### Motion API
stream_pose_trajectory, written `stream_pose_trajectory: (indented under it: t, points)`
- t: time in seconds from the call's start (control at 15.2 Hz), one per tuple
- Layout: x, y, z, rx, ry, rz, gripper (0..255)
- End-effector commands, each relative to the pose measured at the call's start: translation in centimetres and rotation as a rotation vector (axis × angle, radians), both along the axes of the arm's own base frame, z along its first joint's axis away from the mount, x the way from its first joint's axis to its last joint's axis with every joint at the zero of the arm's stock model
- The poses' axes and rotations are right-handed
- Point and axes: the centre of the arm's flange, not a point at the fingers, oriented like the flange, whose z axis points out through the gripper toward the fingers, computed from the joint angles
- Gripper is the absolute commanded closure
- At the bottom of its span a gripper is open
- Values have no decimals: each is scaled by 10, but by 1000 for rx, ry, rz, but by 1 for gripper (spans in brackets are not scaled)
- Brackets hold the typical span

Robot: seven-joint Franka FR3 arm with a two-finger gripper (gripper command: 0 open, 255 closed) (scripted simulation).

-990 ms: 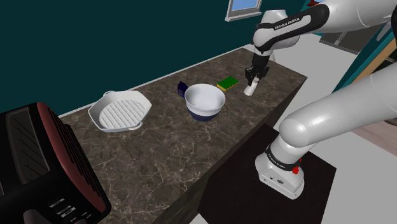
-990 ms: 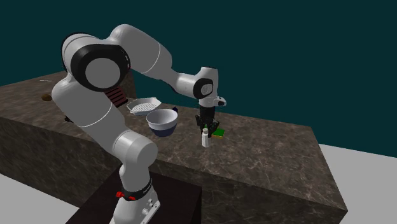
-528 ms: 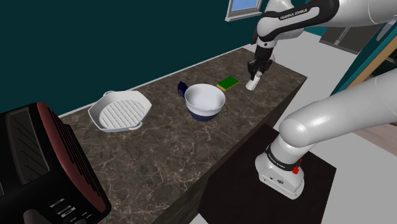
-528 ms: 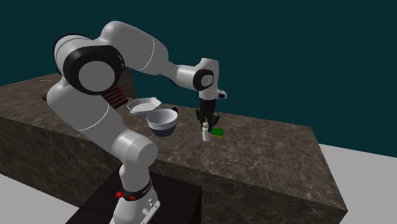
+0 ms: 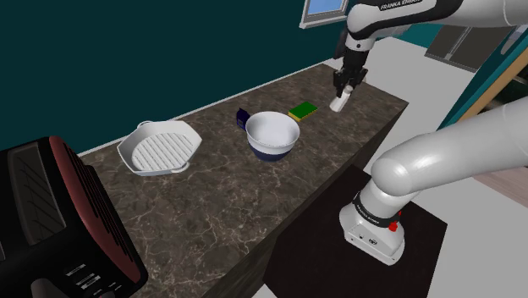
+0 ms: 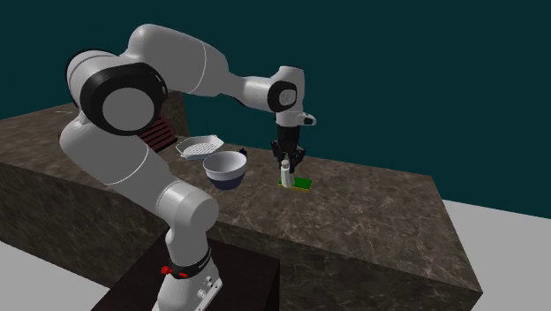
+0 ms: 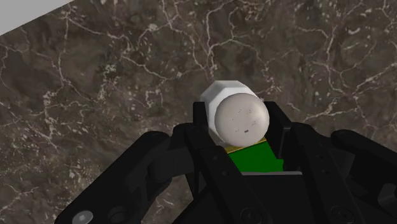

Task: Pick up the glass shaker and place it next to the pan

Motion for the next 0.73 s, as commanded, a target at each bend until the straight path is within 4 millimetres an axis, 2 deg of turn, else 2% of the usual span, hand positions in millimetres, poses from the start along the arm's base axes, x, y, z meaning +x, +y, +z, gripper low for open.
stream_pose_trajectory:
  t: [0.0,0.66]
  points:
    - [-1,0,11,0,0,0,255]
    - [-1,0,63,0,0,0,255]
